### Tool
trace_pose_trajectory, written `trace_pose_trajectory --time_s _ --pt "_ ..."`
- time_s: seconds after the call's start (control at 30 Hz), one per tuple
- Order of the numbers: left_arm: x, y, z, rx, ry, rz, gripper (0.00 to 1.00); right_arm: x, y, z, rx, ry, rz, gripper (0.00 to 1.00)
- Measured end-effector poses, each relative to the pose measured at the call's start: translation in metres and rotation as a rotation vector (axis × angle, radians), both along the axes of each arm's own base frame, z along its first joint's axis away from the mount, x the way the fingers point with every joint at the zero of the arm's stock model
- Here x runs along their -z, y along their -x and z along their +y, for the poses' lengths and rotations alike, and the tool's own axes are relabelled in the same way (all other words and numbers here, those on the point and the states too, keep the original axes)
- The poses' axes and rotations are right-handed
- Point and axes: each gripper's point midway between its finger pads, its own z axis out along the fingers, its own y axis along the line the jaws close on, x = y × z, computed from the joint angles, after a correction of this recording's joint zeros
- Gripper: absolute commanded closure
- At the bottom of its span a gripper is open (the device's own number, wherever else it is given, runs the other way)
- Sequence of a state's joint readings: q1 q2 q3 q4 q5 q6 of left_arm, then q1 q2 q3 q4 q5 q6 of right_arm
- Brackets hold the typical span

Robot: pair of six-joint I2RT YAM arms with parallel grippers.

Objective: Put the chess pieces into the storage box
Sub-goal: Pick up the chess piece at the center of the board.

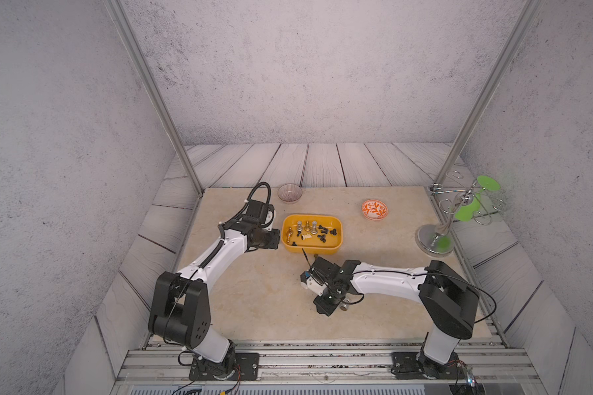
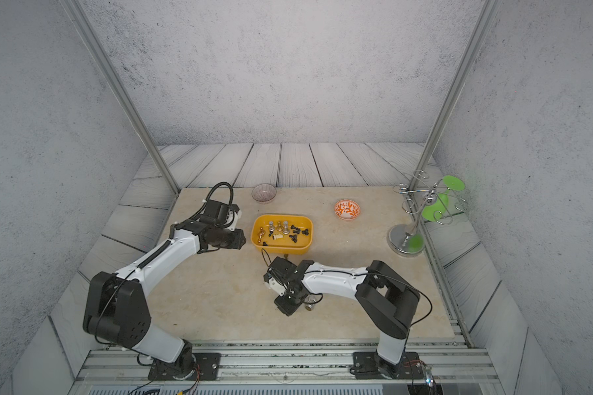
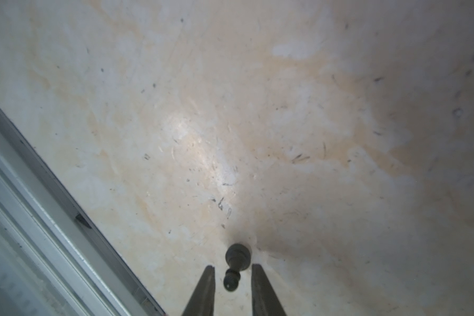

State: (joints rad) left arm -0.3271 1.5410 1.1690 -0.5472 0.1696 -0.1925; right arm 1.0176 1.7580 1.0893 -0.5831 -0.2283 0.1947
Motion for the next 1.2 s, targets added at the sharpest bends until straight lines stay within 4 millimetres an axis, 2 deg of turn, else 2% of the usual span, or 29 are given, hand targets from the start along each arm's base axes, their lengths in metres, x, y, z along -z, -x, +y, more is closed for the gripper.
trace_pose_trajectory --time_s 0.17,0.93,1.2 --pt "0.0040 0.0024 0.0007 0.000 -0.001 0.006 0.65 -0.0004 -0.0029 0.0038 0.009 0.002 -0.001 0.83" --pt "0.0027 0.0042 0.0008 0.002 0.004 -0.002 0.65 0.0024 -0.0024 -0.0014 0.022 0.029 0.003 0.83" --pt "0.0023 0.0036 0.0006 0.001 0.005 -0.005 0.66 0.0027 -0.0022 -0.0022 0.030 0.033 0.006 0.88"
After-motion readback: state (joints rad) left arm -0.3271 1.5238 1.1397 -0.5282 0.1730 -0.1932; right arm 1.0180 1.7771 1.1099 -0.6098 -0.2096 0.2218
